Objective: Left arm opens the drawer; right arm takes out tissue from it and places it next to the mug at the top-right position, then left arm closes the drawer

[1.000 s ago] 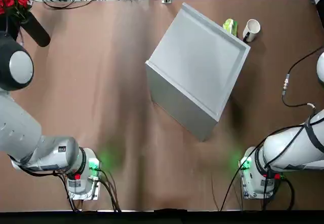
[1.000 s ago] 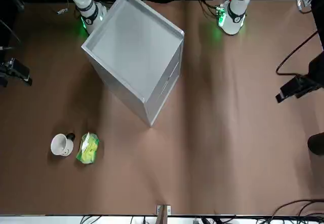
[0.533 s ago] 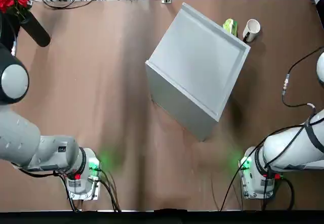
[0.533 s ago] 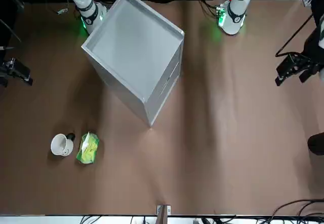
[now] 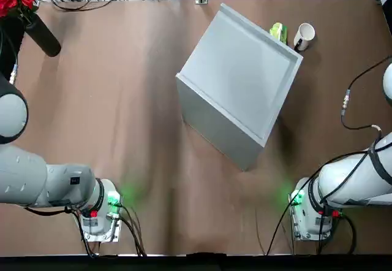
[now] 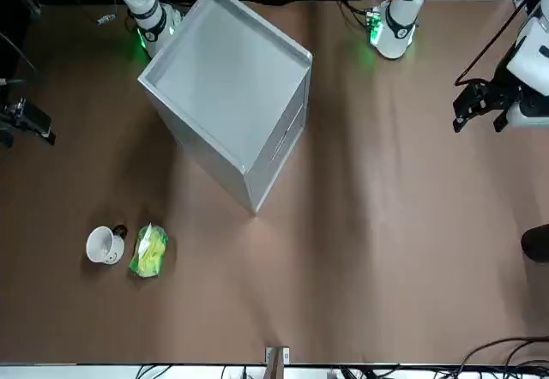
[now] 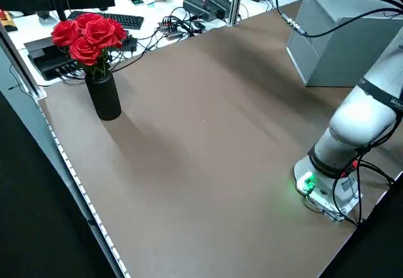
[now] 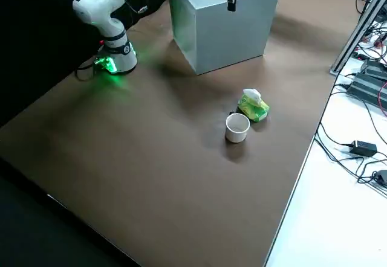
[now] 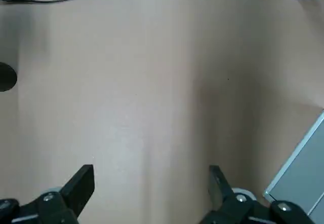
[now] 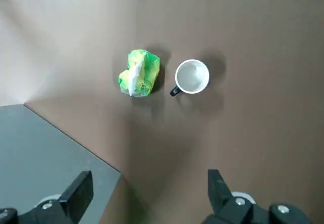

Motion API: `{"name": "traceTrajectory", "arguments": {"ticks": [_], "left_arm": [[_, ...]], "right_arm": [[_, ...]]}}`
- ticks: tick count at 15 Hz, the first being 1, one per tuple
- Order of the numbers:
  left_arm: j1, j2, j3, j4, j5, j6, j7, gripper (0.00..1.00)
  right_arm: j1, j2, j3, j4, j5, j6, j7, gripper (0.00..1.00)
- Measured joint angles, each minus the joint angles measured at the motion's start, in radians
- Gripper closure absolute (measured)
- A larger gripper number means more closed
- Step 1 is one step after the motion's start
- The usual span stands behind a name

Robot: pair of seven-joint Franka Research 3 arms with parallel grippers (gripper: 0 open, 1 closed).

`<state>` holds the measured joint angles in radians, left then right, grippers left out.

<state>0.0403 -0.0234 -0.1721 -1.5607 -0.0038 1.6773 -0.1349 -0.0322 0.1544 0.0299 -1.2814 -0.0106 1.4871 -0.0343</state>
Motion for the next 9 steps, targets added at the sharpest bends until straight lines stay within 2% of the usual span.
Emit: {"name": "traceTrajectory", "arguments": {"ticks": [9], "left_arm": [[0.003, 0.006, 0.003, -0.011, 0.000, 0.000, 0.000, 0.00]], "right_arm": [[-0.001, 0.000, -0.001, 0.003, 0.000, 0.008, 0.000, 0.00]]}}
